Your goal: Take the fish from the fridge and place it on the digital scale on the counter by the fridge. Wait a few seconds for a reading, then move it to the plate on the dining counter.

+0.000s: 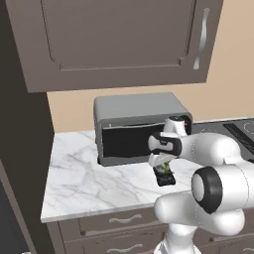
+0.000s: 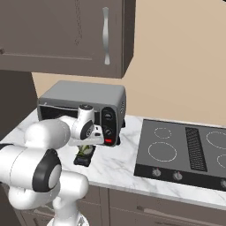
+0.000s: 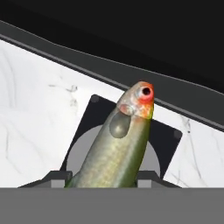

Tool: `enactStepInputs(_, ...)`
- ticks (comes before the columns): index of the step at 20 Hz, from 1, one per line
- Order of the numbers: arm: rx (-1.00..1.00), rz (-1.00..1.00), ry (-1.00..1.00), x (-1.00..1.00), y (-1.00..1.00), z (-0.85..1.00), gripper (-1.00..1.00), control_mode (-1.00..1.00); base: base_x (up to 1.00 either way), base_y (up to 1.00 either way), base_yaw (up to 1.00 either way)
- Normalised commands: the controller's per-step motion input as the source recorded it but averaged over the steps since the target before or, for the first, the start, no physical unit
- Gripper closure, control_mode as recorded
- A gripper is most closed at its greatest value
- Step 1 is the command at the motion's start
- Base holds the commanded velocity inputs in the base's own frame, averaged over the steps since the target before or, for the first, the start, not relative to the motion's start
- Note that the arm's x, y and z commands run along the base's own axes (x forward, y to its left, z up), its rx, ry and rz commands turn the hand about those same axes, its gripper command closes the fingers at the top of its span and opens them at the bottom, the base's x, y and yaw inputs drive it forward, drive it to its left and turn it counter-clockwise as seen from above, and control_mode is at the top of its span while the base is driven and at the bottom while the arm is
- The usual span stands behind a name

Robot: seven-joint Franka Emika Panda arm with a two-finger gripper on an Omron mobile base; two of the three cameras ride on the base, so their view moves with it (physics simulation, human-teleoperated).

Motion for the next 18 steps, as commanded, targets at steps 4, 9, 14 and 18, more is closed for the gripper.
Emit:
enactStepInputs(4,0.0,0.0,0.0,-0.21,0.0,0.0,1.0,-1.0,0.0,0.0,0.0)
enactStepInputs(9,0.0,0.0,0.0,-0.02,0.0,0.0,1.0,-1.0,0.0,0.0,0.0)
enactStepInputs(14,0.0,0.0,0.0,0.0,0.0,0.0,-1.0,-1.0,0.0,0.0,0.0)
enactStepInputs(18,0.0,0.0,0.0,0.0,0.0,0.0,-1.0,-1.0,0.0,0.0,0.0)
